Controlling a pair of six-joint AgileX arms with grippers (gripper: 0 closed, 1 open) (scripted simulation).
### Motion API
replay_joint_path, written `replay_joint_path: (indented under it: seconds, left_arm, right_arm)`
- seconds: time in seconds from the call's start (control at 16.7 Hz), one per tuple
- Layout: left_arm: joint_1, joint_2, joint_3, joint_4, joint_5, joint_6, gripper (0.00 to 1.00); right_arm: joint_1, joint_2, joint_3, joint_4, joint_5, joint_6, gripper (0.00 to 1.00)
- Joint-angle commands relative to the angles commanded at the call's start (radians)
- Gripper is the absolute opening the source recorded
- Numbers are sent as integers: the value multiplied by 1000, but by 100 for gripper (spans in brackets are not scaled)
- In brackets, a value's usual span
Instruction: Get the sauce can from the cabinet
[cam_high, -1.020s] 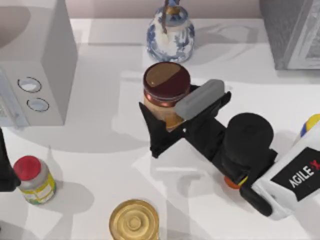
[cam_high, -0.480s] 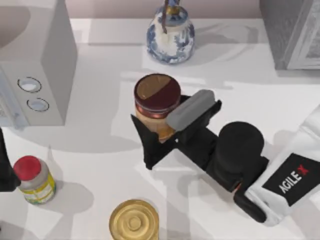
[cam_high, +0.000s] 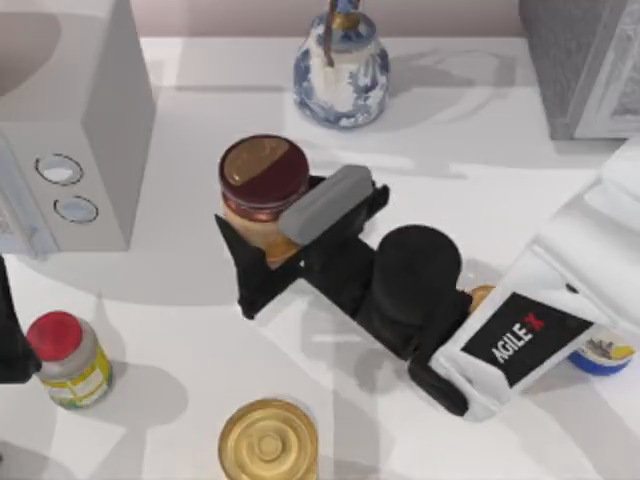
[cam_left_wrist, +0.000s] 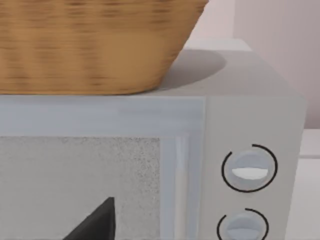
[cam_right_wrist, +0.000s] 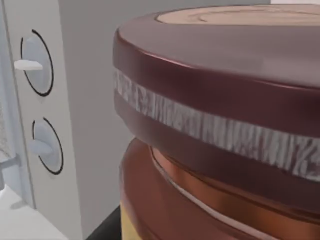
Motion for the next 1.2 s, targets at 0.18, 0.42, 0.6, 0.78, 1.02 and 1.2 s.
replay_joint_path:
  seconds: [0.18,0.42,0.6,0.78,1.02,1.2]
  left_arm:
    - [0,0,0,0,0,0,100]
    - [0,0,0,0,0,0,100]
    - [0,0,0,0,0,0,100]
    - [0,0,0,0,0,0,100]
    - [0,0,0,0,0,0,100]
    - [0,0,0,0,0,0,100]
  right_arm:
    - [-19,51,55,-17,1,-1,0]
    - [-21,55,58,-18,2,-1,0]
    - [-21,55,58,-18,2,-1,23]
    - [-21,55,58,-18,2,-1,45]
    - [-21,55,58,-18,2,-1,75]
    - [-21,55,58,-18,2,-1,98]
